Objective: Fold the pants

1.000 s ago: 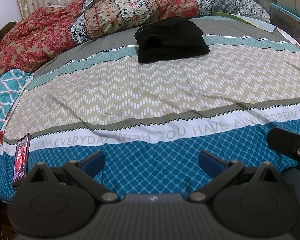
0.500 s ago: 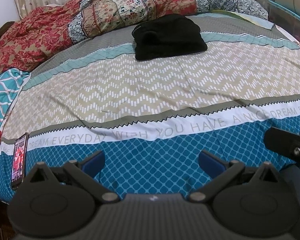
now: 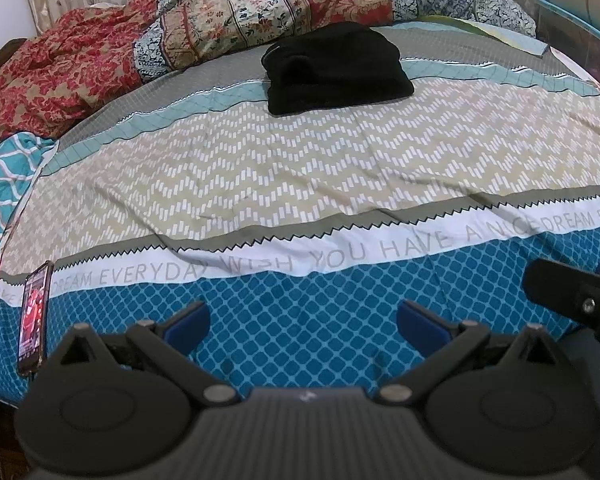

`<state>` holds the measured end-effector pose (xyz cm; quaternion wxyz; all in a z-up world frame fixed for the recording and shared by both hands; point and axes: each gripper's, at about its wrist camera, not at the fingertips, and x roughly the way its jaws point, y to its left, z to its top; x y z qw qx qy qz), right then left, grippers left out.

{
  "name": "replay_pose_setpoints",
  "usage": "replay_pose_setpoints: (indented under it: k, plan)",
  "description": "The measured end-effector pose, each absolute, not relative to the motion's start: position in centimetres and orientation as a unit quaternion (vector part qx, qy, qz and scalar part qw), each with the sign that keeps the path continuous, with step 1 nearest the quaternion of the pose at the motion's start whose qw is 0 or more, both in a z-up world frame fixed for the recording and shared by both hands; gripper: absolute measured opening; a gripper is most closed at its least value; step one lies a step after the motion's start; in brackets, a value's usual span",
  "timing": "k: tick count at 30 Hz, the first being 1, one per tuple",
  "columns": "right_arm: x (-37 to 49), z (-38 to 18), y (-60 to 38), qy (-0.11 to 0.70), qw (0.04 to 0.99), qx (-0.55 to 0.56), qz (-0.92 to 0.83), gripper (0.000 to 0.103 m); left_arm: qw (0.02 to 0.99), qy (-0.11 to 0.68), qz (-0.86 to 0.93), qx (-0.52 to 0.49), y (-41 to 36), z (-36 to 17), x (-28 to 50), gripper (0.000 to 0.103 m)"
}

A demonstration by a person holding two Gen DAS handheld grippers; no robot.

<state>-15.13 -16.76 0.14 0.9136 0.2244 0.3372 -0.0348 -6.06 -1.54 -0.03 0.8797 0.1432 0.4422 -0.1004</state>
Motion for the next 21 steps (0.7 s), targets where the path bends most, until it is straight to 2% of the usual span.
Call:
replay_pose_setpoints:
  k: [21]
  plan:
    - [-15.07, -0.23, -16.59, 0.342, 0.913, 0.222, -0.034, 0.103, 0.877, 0.446, -0.103, 0.144, -1.58, -0.19, -5.99, 0.103]
